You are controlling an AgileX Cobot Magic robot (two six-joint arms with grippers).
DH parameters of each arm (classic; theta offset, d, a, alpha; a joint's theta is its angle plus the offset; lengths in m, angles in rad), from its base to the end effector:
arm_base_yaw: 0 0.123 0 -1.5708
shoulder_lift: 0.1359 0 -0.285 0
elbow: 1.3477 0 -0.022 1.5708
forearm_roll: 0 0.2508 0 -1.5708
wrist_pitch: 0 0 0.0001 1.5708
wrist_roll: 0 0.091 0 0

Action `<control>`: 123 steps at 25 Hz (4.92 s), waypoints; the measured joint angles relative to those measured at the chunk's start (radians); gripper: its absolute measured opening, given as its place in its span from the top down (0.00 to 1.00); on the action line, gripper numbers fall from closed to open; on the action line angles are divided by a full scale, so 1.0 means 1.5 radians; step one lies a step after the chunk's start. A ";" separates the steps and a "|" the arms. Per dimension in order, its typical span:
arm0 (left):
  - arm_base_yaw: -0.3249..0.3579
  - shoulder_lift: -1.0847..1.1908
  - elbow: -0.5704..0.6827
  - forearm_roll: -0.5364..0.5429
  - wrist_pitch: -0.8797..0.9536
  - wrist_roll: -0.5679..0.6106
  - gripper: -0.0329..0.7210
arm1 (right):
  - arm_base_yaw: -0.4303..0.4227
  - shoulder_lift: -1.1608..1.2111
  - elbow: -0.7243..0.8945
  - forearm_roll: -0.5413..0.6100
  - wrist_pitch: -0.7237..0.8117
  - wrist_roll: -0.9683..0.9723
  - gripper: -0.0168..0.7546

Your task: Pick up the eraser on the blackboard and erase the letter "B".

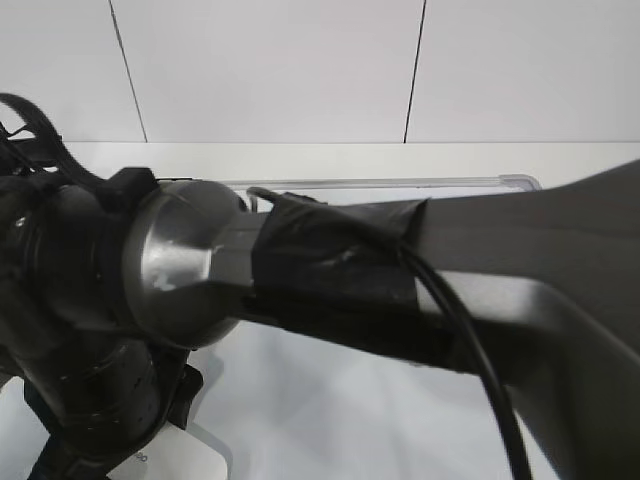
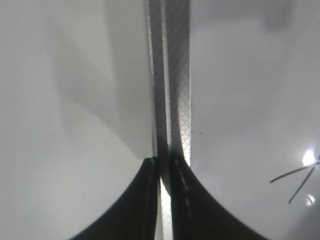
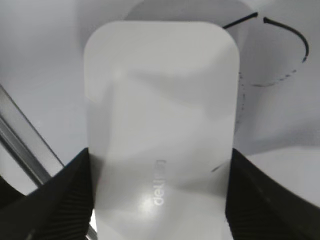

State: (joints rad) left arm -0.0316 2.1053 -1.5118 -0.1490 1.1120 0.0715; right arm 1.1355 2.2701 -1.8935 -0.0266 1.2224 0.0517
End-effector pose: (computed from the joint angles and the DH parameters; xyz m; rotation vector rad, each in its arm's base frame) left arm 0.4025 -0.0248 0.1538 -0.0523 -3.0896 0.2057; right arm 0.1974 0.4191 0.1729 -1.5988 2.6308 0.0186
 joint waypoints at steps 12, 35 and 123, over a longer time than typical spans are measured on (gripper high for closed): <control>0.000 0.000 0.000 -0.001 0.000 0.000 0.89 | -0.021 0.022 -0.017 0.013 0.024 0.010 0.29; 0.000 0.000 0.000 -0.008 -0.001 0.000 0.89 | -0.150 0.025 -0.027 0.039 0.005 0.046 0.29; 0.001 0.000 0.000 -0.003 0.020 0.000 0.89 | -0.113 0.063 -0.099 0.111 -0.011 0.009 0.29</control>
State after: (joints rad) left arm -0.0299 2.1061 -1.5118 -0.1532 1.1419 0.0715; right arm 0.9659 2.3645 -2.0425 0.1404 1.2065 0.0657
